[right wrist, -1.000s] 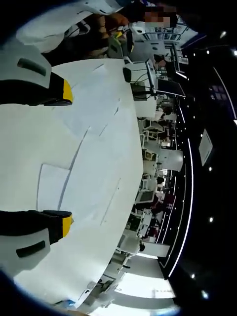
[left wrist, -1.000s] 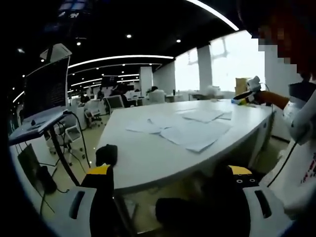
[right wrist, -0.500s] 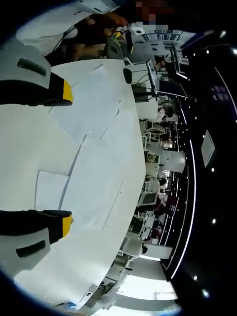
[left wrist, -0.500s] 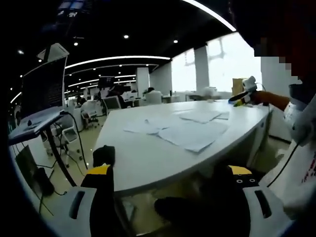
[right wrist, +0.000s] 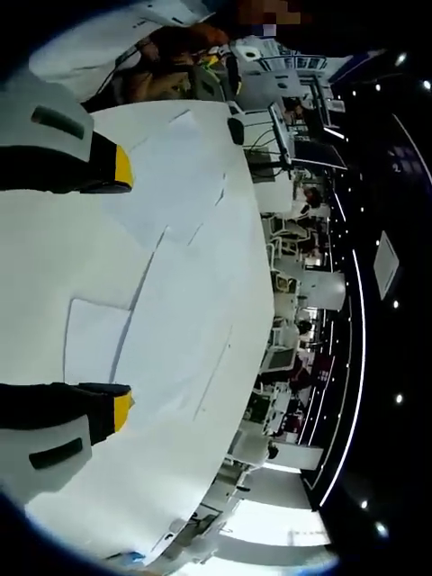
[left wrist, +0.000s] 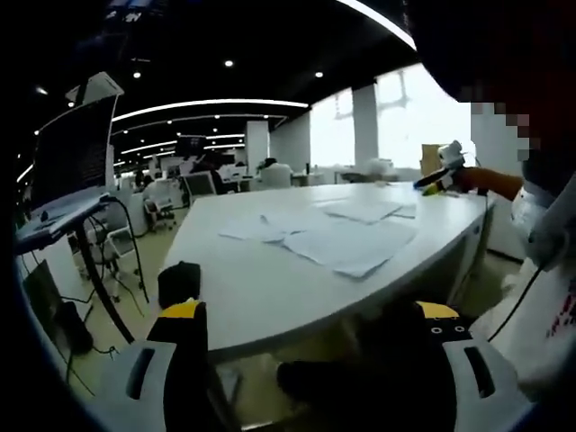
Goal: Organize the stack of printing papers by aligning and flattening the scattered papers on the table
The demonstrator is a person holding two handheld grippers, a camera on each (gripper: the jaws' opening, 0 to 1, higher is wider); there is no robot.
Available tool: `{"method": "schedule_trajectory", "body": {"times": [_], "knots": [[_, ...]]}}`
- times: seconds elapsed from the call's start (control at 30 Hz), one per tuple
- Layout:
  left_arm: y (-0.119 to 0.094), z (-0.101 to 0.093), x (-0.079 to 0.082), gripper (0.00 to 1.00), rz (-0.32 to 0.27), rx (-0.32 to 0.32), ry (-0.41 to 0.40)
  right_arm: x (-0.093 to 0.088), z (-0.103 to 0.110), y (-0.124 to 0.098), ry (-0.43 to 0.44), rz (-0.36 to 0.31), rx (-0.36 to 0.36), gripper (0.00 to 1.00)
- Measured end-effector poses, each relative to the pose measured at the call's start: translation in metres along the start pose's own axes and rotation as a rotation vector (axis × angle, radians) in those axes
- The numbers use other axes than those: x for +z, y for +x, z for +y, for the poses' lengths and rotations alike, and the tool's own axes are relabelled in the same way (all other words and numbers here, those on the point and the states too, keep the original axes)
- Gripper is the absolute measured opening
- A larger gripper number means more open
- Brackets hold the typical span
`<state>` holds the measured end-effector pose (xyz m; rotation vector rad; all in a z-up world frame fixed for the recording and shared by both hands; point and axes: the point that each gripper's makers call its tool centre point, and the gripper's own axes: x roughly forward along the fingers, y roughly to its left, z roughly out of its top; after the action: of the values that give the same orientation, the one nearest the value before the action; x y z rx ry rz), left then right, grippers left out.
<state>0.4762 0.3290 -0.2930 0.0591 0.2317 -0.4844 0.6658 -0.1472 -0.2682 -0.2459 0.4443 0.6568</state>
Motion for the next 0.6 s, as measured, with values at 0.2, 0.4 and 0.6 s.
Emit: {"method": "schedule_trajectory", "body": {"times": [0.2, 0.4, 0.6], "knots": [[0.003, -0.0044, 0.0001, 0.96, 0.006, -0.003, -0.002, -0.0014, -0.0061, 0.0043, 0.0, 0.002, -0.001, 0.82], [0.0021, -0.0024, -0.0001, 0.96, 0.007, -0.009, -0.003, -0.0037, -0.006, 0.0032, 0.01, 0.0, -0.007, 0.82], [-0.0021, 0.0, -0.0021, 0.96, 0.007, 0.002, -0.002, -0.0014, -0.0003, 0.0094, -0.005, 0.005, -0.004, 0.82]]}}
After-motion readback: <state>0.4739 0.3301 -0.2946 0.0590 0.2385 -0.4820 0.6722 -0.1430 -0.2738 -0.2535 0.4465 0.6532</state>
